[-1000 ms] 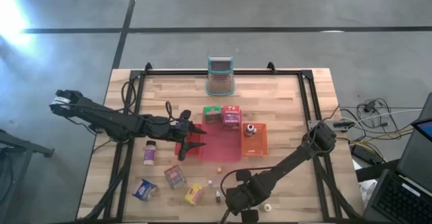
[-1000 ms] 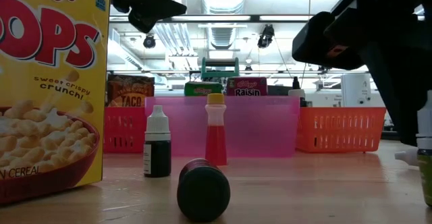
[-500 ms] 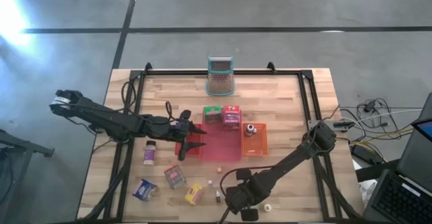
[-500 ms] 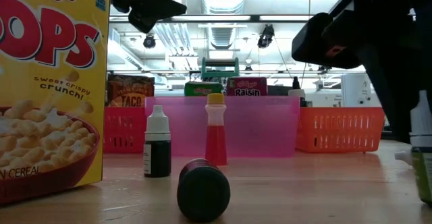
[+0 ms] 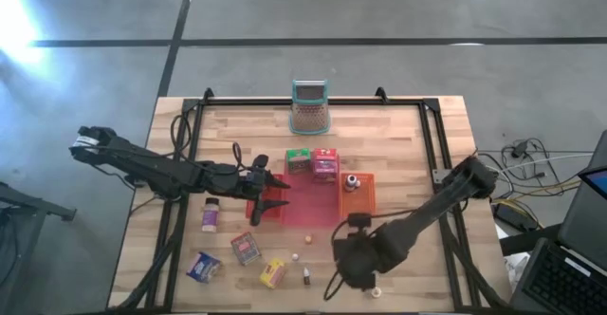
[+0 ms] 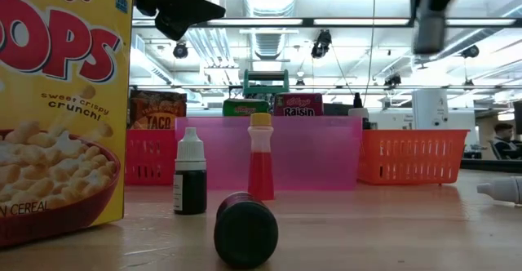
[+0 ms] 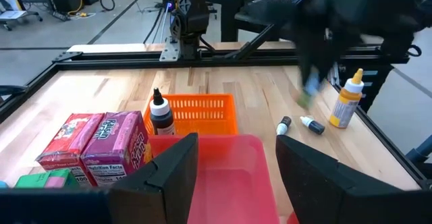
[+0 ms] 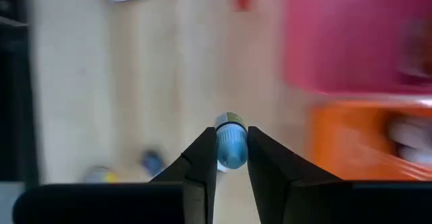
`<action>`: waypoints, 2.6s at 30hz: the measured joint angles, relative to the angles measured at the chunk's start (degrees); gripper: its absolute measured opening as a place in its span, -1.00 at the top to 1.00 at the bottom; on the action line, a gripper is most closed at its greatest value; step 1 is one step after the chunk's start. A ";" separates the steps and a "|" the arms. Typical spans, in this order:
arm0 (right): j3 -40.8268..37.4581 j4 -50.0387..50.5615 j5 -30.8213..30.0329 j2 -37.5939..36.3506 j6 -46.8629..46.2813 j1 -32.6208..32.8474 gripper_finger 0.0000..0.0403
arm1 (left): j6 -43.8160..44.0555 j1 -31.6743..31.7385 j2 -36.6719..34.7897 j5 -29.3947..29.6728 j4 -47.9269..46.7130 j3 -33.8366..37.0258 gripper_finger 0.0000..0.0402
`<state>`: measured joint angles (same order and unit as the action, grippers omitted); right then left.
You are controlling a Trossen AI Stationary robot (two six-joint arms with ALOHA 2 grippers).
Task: Pick & Place Kitchen Items
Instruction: Put the small green food coloring bottle into the orange bin
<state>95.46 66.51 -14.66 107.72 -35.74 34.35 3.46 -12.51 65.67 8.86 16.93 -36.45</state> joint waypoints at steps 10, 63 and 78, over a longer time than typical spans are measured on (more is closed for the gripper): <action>-11.94 1.76 -3.55 -16.22 -0.07 -8.69 0.67 | 0.00 0.00 0.00 0.02 0.03 0.07 -0.02; -42.29 -20.99 8.21 -26.97 13.11 -34.04 0.69 | 0.00 0.02 -0.02 0.02 0.07 0.07 -0.02; -42.36 -20.92 12.12 -26.05 6.14 -35.32 0.68 | 0.00 0.00 -0.02 0.03 0.07 0.07 -0.02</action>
<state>53.10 45.59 -2.55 81.68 -29.59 -0.97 3.46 -12.51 65.65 8.90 16.99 -36.38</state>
